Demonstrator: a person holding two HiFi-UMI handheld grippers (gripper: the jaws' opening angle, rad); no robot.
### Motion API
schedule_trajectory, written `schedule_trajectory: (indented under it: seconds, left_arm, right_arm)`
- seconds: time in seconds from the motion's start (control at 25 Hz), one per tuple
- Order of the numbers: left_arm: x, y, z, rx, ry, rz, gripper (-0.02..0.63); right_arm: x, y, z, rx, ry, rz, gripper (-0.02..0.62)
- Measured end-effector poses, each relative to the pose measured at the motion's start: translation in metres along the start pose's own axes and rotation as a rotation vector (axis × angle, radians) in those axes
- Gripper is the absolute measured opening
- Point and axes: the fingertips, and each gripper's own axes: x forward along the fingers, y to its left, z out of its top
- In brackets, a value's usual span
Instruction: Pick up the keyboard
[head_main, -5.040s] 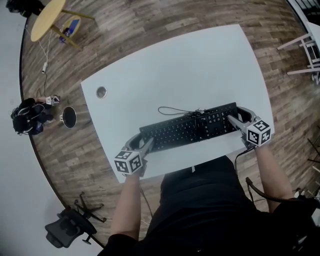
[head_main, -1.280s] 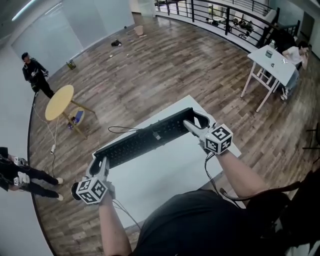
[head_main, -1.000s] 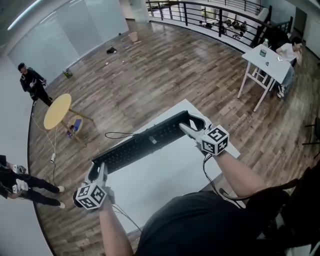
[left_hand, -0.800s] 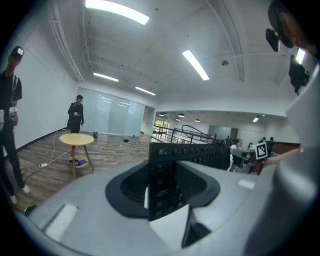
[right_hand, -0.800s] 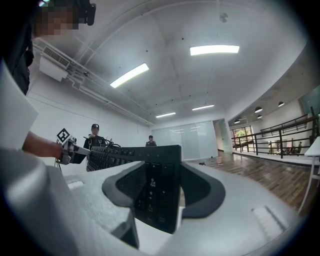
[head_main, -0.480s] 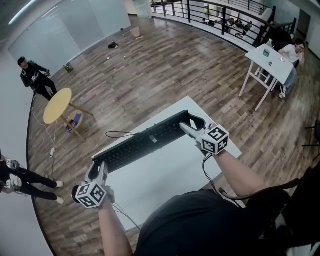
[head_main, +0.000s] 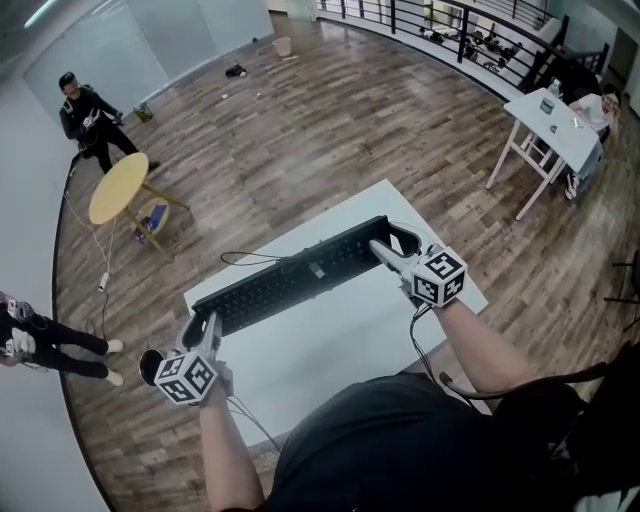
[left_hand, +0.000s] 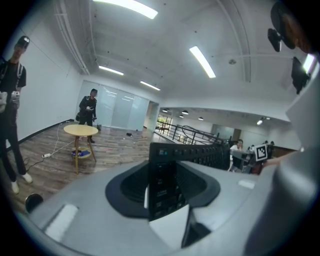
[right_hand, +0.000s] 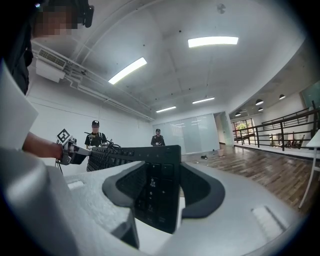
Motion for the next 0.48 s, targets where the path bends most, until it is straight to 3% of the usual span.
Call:
schedule_trajectory:
  seconds: [0.48]
  left_arm:
    - [-0.011,0.001,-0.061,-0.073,0.085,0.011,0.173]
  right_arm:
    - [-0.016,0.009,-0.048,0.026,0.1,0.004,0.207]
